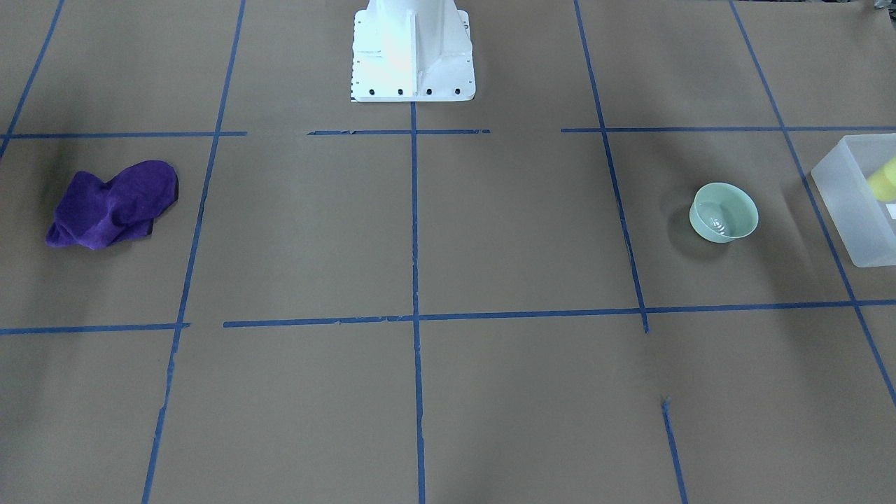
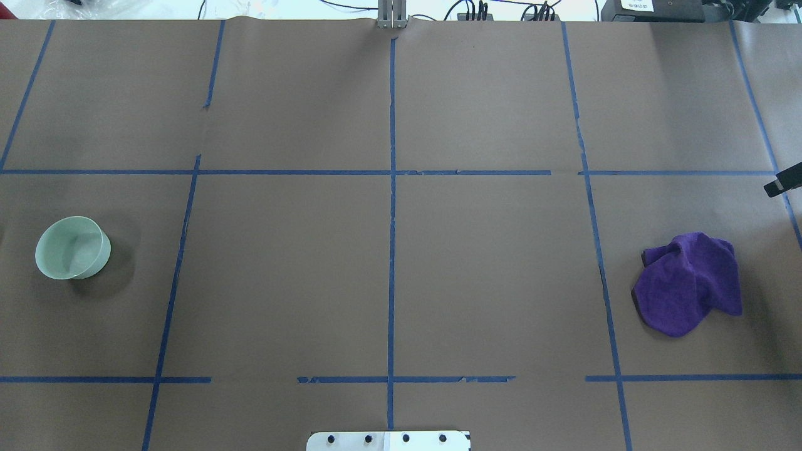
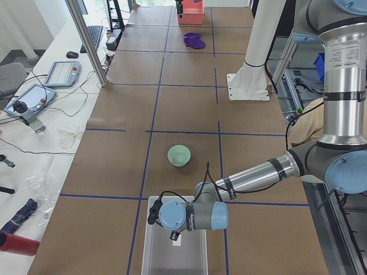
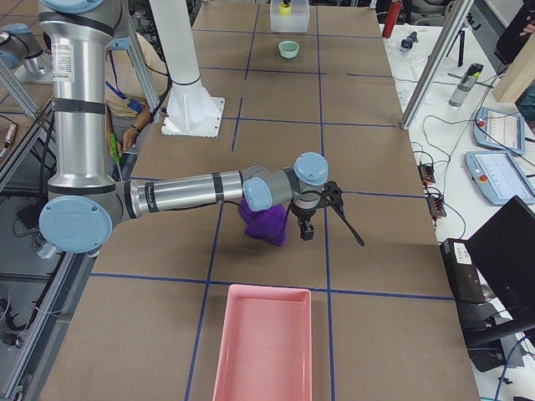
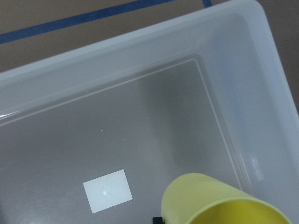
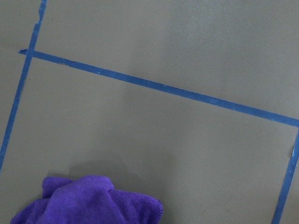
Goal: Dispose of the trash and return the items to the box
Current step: 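Release the yellow cup into the clear bin with the left gripper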
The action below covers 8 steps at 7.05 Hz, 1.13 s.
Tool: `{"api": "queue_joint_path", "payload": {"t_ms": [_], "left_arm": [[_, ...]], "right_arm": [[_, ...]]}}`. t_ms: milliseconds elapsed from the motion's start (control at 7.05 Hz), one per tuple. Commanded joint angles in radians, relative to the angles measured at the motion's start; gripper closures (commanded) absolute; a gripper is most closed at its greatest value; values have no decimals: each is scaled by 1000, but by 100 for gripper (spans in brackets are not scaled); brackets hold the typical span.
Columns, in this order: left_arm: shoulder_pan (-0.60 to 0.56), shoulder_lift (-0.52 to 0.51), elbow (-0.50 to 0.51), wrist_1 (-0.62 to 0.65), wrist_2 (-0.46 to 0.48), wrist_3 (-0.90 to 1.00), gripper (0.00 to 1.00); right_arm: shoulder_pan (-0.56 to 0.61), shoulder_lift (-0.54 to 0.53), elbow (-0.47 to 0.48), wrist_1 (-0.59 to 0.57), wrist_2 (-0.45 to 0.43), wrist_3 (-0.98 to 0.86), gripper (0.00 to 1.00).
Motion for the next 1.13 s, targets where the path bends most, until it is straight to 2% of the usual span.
{"api": "queue_joint_path", "payload": {"t_ms": [0,142,284,425,567,709,851,993], "left_arm": [[26,-5,26,0,-1,-3,82],[28,-5,29,0,-3,-4,65],[31,-5,32,0,-3,-3,56],[31,-8,32,0,-1,-4,31],[31,-10,-5,-2,2,-19,0],[29,-10,-85,1,11,-64,0],[5,-11,-194,6,32,-126,0],[-3,2,-314,12,99,-271,0]], "right_arm": [[-8,0,-2,-2,-1,1,0],[-9,0,-4,-2,-4,-1,0],[-11,0,-4,0,-6,1,0],[-11,1,-2,0,-6,1,0],[-15,2,-1,0,-10,19,0],[-32,6,8,17,-13,126,0],[-40,-3,9,94,-14,221,0],[-108,-35,12,183,-15,395,0]]}}
